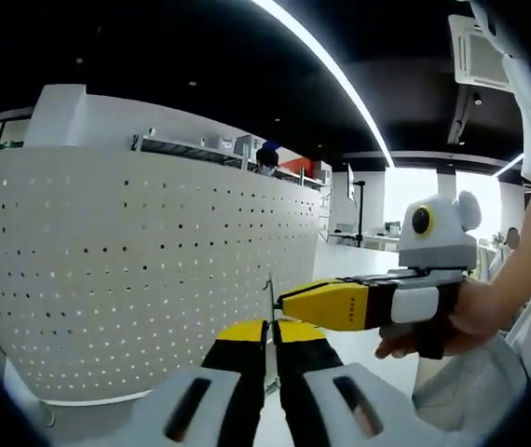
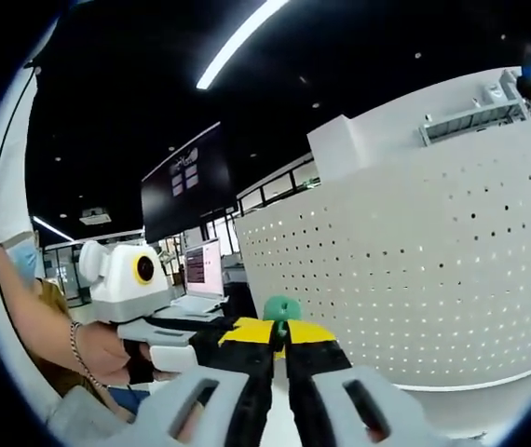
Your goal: Insert the hook assembly into the mounting plate slot until the hook locks in place.
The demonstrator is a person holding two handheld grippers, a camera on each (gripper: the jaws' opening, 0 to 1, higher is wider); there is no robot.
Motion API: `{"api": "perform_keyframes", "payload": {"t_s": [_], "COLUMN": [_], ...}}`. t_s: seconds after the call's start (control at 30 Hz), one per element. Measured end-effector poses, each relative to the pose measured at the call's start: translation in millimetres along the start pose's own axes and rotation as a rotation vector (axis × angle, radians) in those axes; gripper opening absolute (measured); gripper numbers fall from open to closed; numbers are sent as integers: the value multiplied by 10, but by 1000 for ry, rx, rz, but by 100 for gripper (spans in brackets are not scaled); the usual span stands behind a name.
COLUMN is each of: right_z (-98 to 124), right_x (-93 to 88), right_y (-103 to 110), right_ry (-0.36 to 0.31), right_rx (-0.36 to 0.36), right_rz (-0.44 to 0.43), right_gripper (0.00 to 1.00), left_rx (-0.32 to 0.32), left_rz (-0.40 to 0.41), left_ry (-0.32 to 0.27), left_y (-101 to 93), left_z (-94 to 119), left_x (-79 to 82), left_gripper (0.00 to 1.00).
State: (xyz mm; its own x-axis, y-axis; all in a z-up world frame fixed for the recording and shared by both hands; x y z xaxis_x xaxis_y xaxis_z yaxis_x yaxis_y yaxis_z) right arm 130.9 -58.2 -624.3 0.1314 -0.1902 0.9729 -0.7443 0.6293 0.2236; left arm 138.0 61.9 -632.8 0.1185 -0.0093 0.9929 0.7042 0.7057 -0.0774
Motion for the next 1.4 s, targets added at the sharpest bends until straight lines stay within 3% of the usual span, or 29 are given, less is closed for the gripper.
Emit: {"api": "perform_keyframes", "payload": {"t_s": [0.7,1.03,1.4], "right_z": [98,150,207], "right_x": [96,101,123], "right_y": [46,84,73], "right_ry": [-15,16,17], "right_rx": [5,-3,-14], "right_rz": [-62,-5,-31], "right_gripper": [2,2,1], "left_rx": [20,-2,-12], "left_rz": [10,-18,-16], "left_ry": [-18,-15,-27], "left_y": [-120,-183,-235], "left_z": [29,30,12], "left_x": [87,88,95], "left_gripper": [2,2,2]}}
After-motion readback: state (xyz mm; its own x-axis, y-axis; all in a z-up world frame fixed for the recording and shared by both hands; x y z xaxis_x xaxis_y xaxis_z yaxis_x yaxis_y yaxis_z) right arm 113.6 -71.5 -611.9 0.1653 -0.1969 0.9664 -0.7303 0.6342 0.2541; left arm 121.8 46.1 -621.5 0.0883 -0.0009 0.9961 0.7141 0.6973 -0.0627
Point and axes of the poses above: the point that each gripper's makers call its tool centre point, and the gripper's own axes: z roughly backward along the fingers, y roughly to its left, x roughly out of its top, the point moved 8 cm from there along z, roughly backward along the fingers, and after that the axes turned 3 degrees about x, right-handed, at the moved point
